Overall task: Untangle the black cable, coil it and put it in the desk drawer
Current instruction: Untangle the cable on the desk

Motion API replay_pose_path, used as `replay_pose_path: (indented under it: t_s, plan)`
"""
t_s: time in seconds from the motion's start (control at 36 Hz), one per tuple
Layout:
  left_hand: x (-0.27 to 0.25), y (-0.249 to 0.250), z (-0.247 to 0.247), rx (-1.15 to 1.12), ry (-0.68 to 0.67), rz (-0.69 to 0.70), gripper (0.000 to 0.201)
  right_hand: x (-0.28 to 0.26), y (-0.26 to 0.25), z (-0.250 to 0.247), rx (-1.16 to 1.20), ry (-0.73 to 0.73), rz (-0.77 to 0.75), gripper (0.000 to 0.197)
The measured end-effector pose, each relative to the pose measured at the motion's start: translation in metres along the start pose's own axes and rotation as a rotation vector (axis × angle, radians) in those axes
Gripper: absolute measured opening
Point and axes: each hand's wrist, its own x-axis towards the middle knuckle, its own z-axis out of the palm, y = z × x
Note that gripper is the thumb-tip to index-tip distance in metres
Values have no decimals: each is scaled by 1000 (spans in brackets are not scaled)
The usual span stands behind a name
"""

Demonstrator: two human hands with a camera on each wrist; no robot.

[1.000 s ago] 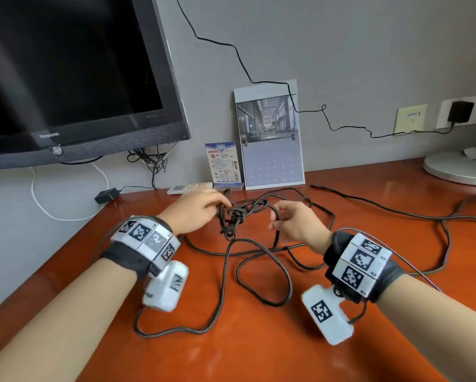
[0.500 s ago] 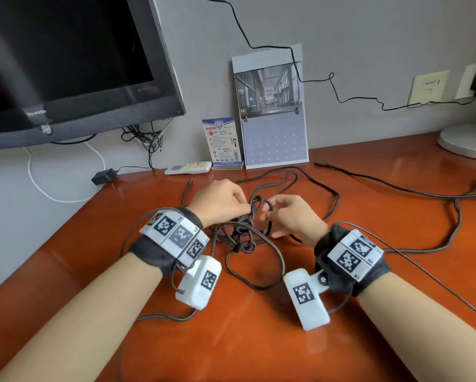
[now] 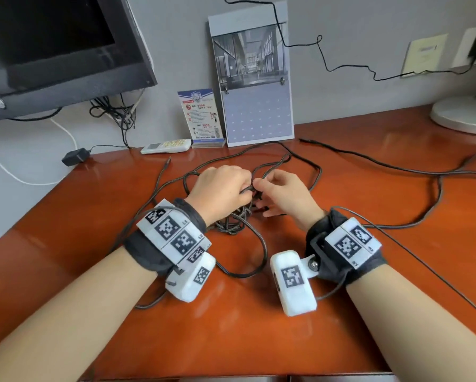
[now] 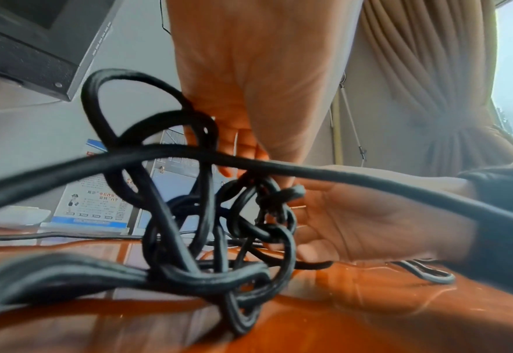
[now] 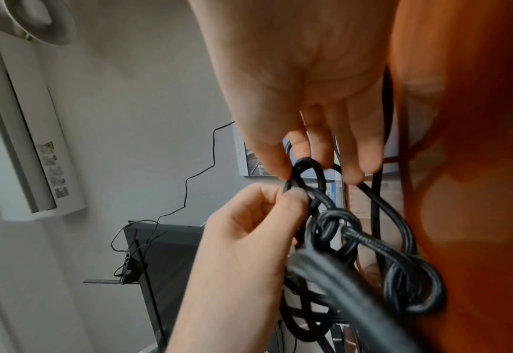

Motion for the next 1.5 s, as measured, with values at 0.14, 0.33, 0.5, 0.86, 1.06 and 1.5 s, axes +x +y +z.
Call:
replay_pose_path:
  t_s: [0.14,0.33,0.5,0.86,1.06,1.5]
  plan:
    - [-7,-2,6,-140,20,43,12,1,0,-1,127,-27,39,20]
    - [-12,-8,9,-385,87,-45,30,3,0,3,274,-56,16,20]
    - [-7,-3,2,-456,187,-168,18,3,-4,-3,313,47,3,23]
    - [15,15,-25,-658,-174,-326,52,2,-5,-6,14,122,-149,17]
    - [27,19,-36,-397,-140,-254,37,4,-3,-9,40,144,-130,19]
    - [14,-2,-52,-879,-102,-361,46,3,-2,-6,-4,147,-228,23]
